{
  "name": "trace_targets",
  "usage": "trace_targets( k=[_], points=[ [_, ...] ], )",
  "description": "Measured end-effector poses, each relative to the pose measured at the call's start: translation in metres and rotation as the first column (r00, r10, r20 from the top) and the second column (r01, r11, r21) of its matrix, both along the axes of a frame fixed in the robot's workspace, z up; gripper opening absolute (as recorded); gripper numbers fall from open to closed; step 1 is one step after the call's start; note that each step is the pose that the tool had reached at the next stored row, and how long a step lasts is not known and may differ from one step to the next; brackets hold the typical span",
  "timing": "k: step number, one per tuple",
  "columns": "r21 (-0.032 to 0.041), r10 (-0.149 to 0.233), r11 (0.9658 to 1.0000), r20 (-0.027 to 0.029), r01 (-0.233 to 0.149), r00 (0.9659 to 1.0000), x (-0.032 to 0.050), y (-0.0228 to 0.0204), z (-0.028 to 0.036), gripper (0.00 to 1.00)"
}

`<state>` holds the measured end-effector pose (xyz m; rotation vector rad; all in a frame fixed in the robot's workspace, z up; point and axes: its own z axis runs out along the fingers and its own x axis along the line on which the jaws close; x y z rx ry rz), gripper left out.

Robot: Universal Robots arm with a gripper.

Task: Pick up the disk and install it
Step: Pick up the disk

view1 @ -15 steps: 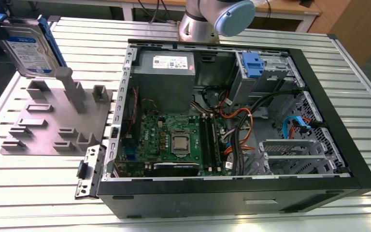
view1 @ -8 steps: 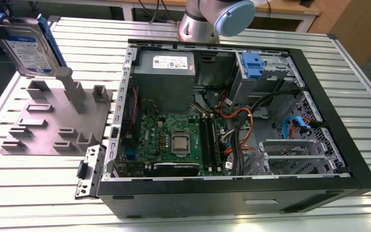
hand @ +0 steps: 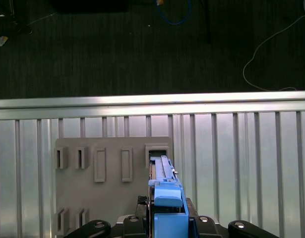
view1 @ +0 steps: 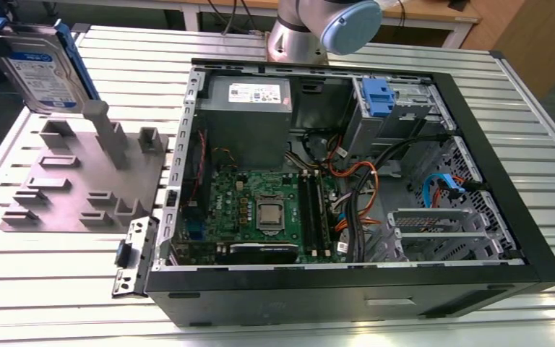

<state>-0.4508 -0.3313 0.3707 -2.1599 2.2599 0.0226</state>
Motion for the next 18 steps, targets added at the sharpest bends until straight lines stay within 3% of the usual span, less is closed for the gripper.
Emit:
trace_targets(
  k=[18],
  points=[
    [-0.0001, 0.000, 1.0000, -0.0001, 0.000, 1.0000, 0.0000, 0.0000, 0.0065, 0.37]
  ],
)
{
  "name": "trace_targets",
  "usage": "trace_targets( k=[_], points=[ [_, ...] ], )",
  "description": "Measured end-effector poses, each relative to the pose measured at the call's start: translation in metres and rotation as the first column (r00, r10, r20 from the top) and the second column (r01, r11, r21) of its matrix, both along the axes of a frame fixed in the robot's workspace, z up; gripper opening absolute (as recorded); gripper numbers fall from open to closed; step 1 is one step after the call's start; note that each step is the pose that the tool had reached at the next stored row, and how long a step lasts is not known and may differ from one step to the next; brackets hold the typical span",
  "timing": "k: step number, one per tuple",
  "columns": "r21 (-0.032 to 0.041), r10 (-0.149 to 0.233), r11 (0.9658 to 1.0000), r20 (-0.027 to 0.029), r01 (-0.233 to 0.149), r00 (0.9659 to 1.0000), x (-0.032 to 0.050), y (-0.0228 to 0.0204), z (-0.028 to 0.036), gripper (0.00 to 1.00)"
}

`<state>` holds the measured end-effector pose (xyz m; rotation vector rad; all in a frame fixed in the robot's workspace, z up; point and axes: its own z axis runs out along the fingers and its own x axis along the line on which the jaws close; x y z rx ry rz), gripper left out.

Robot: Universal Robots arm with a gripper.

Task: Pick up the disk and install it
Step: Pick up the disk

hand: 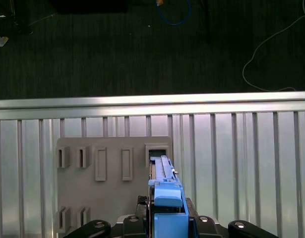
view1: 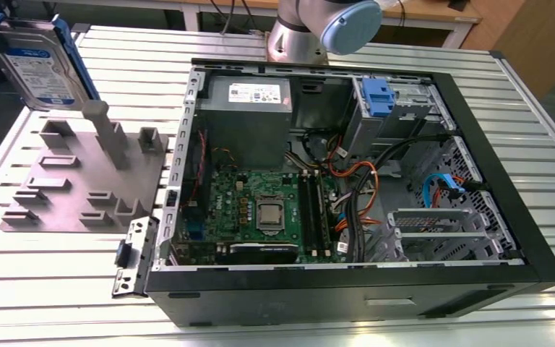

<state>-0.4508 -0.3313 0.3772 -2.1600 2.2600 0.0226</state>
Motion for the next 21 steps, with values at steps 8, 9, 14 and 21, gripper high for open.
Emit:
trace_targets(
  k=[8, 9, 14, 21],
  points=[
    [0.0000, 0.000, 1.0000, 0.0001, 0.000, 1.0000, 0.0000, 0.0000, 0.0015, 0.37],
    [0.0000, 0.000, 1.0000, 0.0001, 0.000, 1.0000, 0.0000, 0.0000, 0.0017, 0.37],
    [0.0000, 0.000, 1.0000, 0.0001, 0.000, 1.0000, 0.0000, 0.0000, 0.0031, 0.37],
    [0.0000, 0.000, 1.0000, 0.0001, 0.000, 1.0000, 0.0000, 0.0000, 0.0046, 0.37]
  ],
)
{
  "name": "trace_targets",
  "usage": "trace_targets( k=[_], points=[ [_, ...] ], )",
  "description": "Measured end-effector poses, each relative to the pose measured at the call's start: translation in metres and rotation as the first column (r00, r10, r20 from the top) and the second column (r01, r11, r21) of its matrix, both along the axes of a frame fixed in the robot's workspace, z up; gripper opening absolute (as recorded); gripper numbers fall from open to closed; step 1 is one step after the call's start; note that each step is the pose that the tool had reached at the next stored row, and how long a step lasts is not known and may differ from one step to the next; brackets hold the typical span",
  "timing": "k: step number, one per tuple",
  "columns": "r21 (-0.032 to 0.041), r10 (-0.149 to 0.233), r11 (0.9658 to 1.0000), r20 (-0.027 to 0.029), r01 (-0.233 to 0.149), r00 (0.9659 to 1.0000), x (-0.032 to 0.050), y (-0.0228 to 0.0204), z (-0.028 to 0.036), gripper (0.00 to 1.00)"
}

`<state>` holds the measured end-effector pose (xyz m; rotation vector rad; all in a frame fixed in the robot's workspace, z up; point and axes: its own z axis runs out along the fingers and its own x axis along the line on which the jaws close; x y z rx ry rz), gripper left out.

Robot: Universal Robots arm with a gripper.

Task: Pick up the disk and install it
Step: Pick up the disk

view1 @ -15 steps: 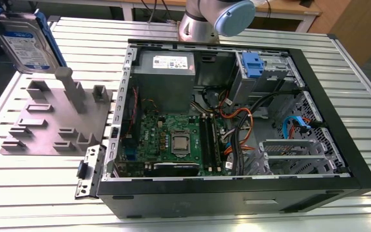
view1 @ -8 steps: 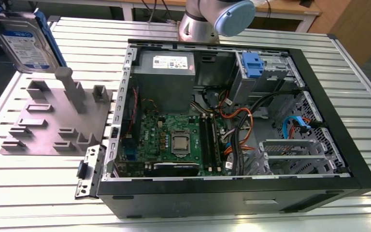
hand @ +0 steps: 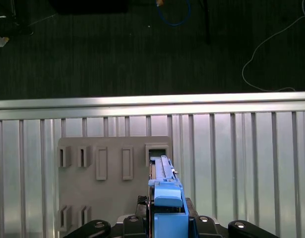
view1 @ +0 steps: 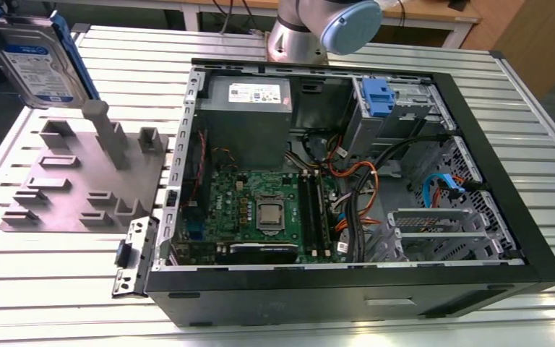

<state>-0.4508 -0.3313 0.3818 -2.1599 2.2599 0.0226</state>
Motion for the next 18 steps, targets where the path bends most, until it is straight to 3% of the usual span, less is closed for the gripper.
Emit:
trace_targets(
  k=[18],
  points=[
    [-0.0001, 0.000, 1.0000, -0.0001, 0.000, 1.0000, 0.0000, 0.0000, 0.0042, 0.37]
  ],
)
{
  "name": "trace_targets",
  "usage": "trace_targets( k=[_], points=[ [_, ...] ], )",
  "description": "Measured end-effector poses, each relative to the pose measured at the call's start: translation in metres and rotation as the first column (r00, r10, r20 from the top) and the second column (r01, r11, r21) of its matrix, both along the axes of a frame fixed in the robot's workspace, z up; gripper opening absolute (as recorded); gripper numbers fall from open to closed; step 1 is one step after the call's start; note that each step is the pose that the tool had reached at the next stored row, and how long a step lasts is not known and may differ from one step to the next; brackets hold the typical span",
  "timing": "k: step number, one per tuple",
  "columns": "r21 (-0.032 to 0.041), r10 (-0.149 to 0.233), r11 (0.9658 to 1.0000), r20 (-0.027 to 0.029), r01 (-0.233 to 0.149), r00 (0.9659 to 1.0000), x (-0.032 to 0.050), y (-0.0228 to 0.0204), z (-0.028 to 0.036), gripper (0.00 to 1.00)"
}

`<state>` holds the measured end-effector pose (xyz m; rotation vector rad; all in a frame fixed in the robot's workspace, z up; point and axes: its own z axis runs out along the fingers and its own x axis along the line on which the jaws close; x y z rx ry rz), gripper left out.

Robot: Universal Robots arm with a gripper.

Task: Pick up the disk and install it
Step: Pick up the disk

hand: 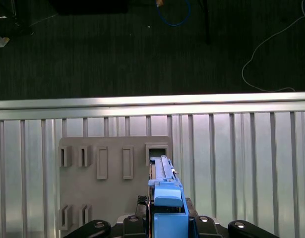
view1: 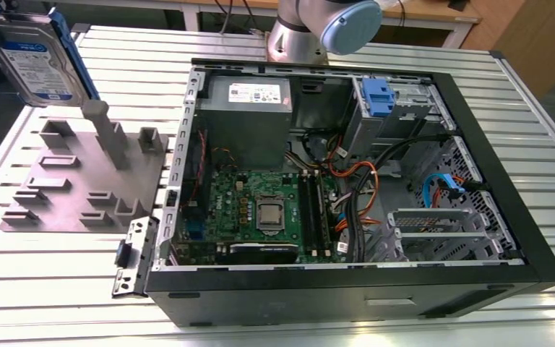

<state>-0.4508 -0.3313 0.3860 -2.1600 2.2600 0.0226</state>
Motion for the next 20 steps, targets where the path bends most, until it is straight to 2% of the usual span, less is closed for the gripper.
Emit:
trace_targets(
  k=[10, 20],
  points=[
    [0.0000, 0.000, 1.0000, 0.0000, 0.000, 1.0000, 0.0000, 0.0000, 0.0046, 0.37],
    [0.0000, 0.000, 1.0000, 0.0000, 0.000, 1.0000, 0.0000, 0.0000, 0.0062, 0.37]
  ],
)
